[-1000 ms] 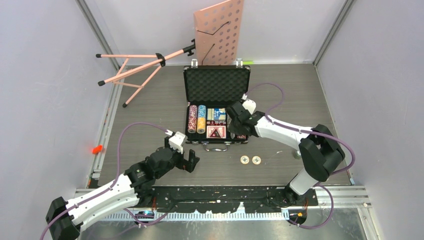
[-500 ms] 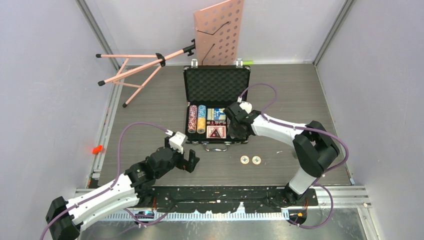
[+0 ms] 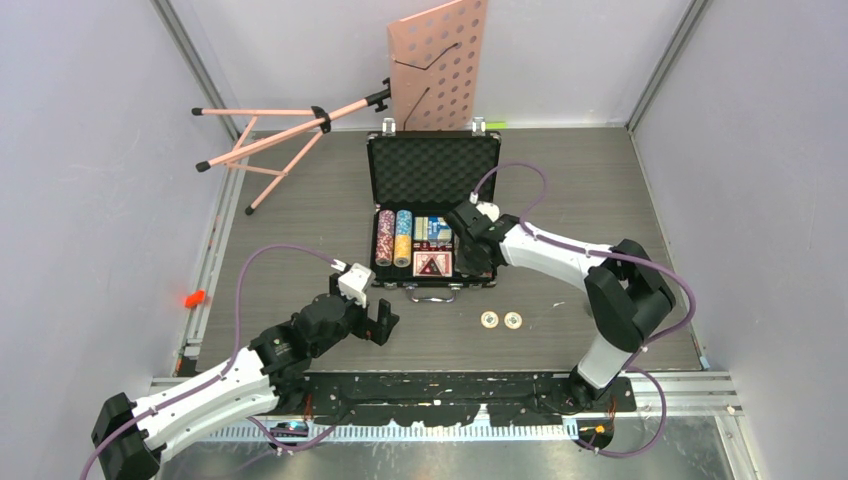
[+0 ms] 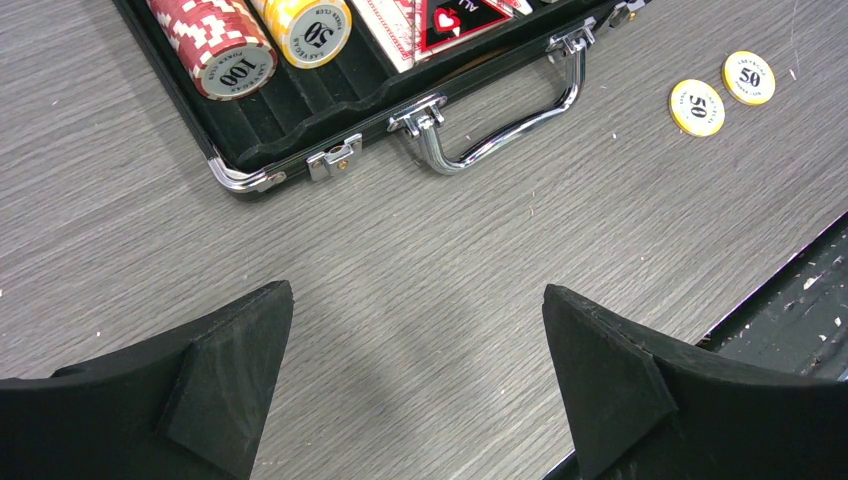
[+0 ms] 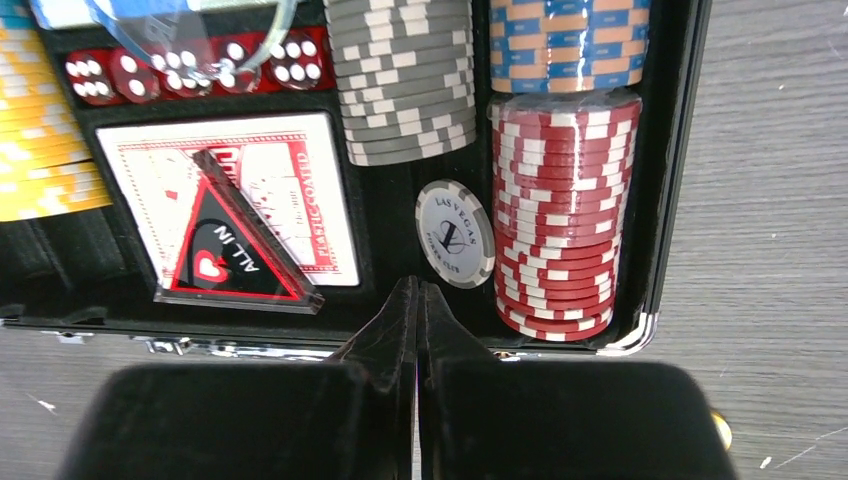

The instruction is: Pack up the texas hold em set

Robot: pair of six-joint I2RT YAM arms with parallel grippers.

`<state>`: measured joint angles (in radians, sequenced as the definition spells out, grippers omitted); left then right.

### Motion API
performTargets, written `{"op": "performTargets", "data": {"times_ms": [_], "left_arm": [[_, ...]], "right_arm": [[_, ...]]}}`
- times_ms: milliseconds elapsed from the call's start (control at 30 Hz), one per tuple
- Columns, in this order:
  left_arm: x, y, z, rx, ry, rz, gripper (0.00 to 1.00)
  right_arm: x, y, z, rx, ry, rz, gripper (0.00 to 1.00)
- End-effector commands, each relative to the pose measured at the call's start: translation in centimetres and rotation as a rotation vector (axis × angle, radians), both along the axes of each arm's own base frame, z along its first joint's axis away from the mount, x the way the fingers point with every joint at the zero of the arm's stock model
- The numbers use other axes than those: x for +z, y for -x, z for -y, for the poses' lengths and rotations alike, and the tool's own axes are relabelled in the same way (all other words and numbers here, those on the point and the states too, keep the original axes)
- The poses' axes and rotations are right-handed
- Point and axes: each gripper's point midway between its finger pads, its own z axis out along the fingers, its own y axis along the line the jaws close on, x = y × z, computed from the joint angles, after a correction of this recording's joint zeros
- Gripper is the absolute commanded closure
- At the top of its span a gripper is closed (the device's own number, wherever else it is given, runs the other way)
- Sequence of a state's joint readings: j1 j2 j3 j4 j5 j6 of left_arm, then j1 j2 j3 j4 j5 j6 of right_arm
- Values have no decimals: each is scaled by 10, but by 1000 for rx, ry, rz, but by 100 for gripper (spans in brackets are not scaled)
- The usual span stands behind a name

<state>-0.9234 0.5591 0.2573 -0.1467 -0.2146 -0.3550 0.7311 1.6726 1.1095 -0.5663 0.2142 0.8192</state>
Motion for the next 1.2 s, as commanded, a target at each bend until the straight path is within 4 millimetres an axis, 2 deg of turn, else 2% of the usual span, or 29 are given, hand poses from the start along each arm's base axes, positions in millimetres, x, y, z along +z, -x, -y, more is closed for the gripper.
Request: {"op": "performTargets", "data": {"times_ms": [0,267,633,900,1167], "left_arm": [[16,-5,7,-11,40,43,0],[16,-4,8,-12,40,43,1],[16,-5,7,-9,40,44,1],[16,-5,7,-9,37,44,1],[15,-6,7,-8,33,42,1]], "right_arm": [[-6,7,3,42,40,-40,100],[-20,12,14,111,139,-89,99],[-18,-11,34,165,351,-67,100],[-3,-30,34,243,454,19,100],[3,-34,12,318,375,43,99]]}}
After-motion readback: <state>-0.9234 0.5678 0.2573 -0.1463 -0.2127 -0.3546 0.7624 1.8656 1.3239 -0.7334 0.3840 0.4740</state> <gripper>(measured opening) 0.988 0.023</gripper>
